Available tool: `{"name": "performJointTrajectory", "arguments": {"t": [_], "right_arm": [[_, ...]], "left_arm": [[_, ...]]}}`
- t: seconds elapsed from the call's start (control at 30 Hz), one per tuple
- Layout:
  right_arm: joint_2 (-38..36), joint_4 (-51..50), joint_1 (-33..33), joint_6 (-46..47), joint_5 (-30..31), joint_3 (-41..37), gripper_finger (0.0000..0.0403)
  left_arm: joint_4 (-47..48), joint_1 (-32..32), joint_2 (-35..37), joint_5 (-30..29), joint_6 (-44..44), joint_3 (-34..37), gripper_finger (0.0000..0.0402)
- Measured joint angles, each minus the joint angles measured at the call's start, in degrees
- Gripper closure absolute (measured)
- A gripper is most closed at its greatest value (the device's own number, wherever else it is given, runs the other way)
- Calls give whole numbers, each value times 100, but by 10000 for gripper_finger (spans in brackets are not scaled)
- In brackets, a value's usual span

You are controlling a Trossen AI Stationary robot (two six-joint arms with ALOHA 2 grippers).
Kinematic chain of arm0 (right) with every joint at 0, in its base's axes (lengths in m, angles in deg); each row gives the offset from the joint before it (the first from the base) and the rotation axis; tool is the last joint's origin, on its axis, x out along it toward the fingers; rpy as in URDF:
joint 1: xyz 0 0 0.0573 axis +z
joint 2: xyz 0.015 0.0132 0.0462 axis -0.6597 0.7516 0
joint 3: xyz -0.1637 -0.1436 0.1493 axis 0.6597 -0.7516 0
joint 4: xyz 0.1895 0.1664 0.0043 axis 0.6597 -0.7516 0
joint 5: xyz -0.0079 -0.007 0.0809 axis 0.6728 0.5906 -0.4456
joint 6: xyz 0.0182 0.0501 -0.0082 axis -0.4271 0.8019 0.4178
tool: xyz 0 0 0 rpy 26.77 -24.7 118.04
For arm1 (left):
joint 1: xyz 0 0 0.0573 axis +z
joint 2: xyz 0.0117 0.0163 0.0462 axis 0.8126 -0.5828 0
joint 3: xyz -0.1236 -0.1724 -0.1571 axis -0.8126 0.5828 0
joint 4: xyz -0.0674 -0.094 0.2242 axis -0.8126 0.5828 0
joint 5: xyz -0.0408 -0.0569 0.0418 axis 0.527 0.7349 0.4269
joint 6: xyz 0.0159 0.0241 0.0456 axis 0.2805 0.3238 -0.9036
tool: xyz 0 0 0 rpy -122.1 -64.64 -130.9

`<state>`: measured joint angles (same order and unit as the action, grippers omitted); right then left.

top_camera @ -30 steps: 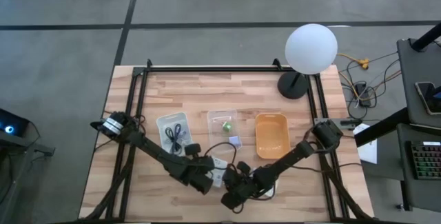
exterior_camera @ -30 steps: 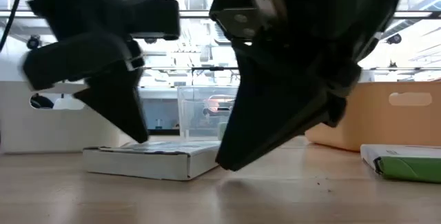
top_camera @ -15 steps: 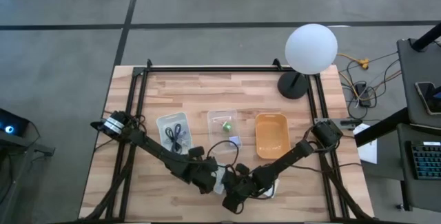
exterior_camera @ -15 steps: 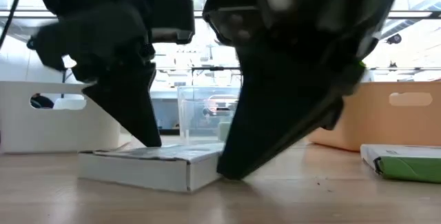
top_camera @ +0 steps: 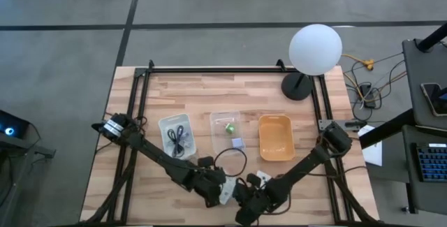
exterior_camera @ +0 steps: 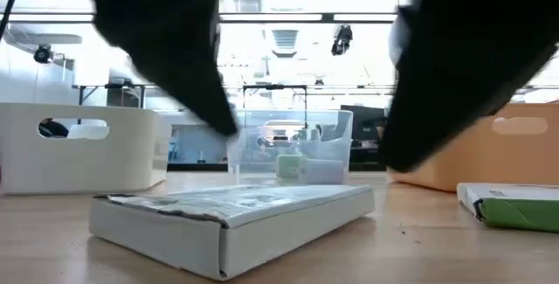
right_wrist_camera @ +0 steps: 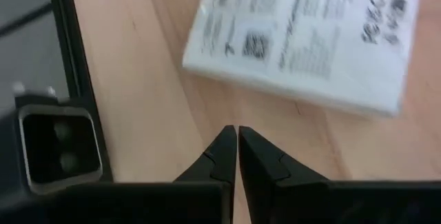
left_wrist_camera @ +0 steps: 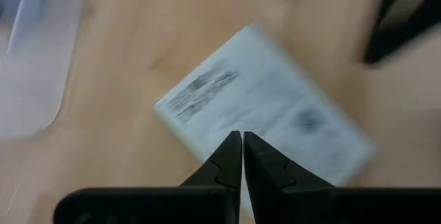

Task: Pick and place items into bin
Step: Put the left white card reader box into the yellow bin

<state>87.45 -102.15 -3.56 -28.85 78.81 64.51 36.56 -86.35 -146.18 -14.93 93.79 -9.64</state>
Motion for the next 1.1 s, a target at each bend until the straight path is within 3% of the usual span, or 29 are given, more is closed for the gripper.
{"name": "performJointTrajectory", "arguments": {"t": [0.23, 0.47, 0.7, 1.1], "right_arm": [[-22, -454, 182, -18, 145, -11, 394], [0, -233, 212, -79, 152, -38, 394], [192, 755, 124, -538, -139, -37, 394], [199, 470, 66, -319, 137, -94, 394]], "left_arm": [[29, -194, 233, -97, -939, -251, 402], [104, -176, 28, -47, -955, -136, 402], [169, -174, 14, 122, -803, 305, 402], [-497, 15, 2, 122, -805, 674, 402]]}}
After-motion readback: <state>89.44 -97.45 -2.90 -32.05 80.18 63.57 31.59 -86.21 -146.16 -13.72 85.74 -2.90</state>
